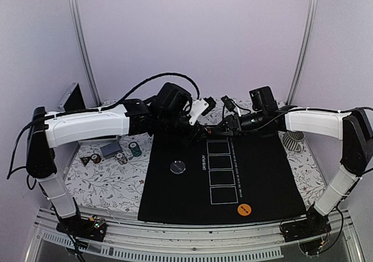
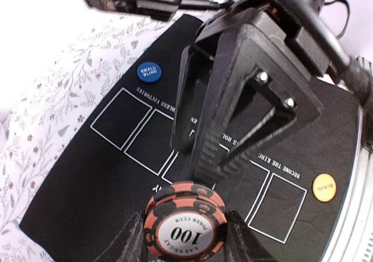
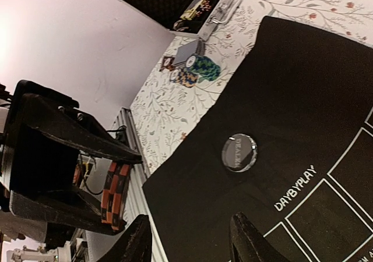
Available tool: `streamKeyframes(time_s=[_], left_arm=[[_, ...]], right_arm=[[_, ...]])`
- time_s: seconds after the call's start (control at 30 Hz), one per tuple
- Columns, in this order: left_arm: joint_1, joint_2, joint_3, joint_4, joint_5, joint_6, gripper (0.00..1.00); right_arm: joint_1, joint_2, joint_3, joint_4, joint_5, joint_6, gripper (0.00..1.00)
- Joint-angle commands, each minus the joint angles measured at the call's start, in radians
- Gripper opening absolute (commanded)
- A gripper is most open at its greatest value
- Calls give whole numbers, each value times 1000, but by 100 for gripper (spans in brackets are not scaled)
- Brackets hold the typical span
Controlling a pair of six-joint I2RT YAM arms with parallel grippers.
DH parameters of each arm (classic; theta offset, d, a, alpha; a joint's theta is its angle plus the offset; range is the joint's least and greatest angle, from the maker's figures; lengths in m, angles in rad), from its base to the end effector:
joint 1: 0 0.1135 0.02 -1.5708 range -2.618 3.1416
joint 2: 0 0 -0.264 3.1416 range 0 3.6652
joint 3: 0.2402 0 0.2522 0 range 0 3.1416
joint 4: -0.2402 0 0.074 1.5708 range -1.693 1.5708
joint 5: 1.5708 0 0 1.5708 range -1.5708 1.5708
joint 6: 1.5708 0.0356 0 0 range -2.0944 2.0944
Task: Distribute texas hold em gaming equipment
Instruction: Place the pile of poker chips at the dealer area.
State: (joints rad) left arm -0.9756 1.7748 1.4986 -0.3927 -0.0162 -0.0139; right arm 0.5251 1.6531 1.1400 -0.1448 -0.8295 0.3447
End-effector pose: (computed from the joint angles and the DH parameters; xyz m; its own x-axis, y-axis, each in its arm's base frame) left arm 0.2312 -0.3404 0.2950 -0.3591 0.5055 -0.7846 0.8159 0.5782 -0.0009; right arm 0.3002 0.2043 0.2487 -0.7830 -0.1899 -0.5923 -0.6151 0.3781 0.6919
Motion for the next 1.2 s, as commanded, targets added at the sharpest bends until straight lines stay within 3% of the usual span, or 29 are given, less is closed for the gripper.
streamKeyframes(time_s=[0.0, 0.2, 0.37, 0.67, 0.87, 1.17], left_arm=[[-11, -3, -22, 57, -1, 66, 0], [-24, 10, -8, 52, -35, 68, 0], [-2, 29, -17, 4, -109, 53, 0], [75, 49, -55, -12, -77, 7, 0], [212, 179, -25, -99, -50, -103, 0], [261, 402, 72, -184, -89, -166, 0]], right_arm=[[10, 10, 6, 176, -161, 100, 45], [39, 29, 6, 206, -155, 140, 42], [35, 21, 24, 97, -21, 97, 43], [-58, -4, 6, 2, 122, 87, 42], [-58, -41, 12, -72, 237, 30, 43], [-59, -84, 7, -118, 332, -12, 44]])
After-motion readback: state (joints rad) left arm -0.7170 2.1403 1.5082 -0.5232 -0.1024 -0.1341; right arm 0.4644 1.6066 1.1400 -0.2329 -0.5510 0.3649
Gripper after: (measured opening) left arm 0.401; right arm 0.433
